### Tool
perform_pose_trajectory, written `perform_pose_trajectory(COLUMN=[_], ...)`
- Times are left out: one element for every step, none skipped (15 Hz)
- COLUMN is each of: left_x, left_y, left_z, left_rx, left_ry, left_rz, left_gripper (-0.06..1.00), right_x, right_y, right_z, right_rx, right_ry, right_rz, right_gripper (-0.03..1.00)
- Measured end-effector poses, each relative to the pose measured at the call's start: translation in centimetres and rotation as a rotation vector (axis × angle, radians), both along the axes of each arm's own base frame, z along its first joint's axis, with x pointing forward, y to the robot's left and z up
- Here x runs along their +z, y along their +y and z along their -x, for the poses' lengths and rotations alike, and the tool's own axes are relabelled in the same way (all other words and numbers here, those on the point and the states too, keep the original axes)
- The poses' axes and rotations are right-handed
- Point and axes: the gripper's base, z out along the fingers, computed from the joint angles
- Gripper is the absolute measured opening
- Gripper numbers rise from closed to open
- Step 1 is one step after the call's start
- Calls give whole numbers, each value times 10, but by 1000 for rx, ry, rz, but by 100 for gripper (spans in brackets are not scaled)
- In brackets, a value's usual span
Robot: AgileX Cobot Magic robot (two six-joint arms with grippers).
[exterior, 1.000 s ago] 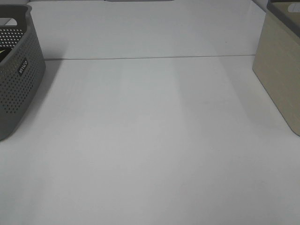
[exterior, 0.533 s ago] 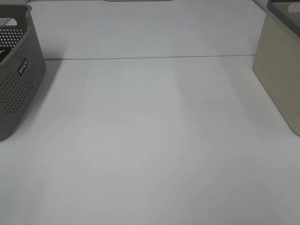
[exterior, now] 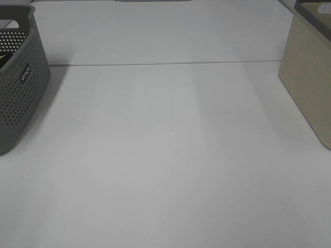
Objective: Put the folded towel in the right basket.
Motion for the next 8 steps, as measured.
perform_pose_trajectory(left_x=[0, 0, 0, 0, 0, 0, 0, 0], left_y=[0, 0, 0, 0, 0, 0, 0, 0], left_z=[0, 0, 0, 0, 0, 0, 0, 0], left_rx=[0, 0, 0, 0, 0, 0, 0, 0], left_ry=[0, 0, 0, 0, 0, 0, 0, 0], left_rz=[0, 0, 0, 0, 0, 0, 0, 0], left_gripper=[98, 98, 98, 98, 98, 98, 98, 98], right_x=[0, 0, 0, 0, 0, 0, 0, 0], right_y=[0, 0, 0, 0, 0, 0, 0, 0], right_z=[0, 0, 0, 0, 0, 0, 0, 0], right_rx=[0, 0, 0, 0, 0, 0, 0, 0], right_ry=[0, 0, 0, 0, 0, 0, 0, 0], right_rz=[0, 0, 0, 0, 0, 0, 0, 0], right_gripper=[80, 80, 80, 80, 80, 80, 80, 80])
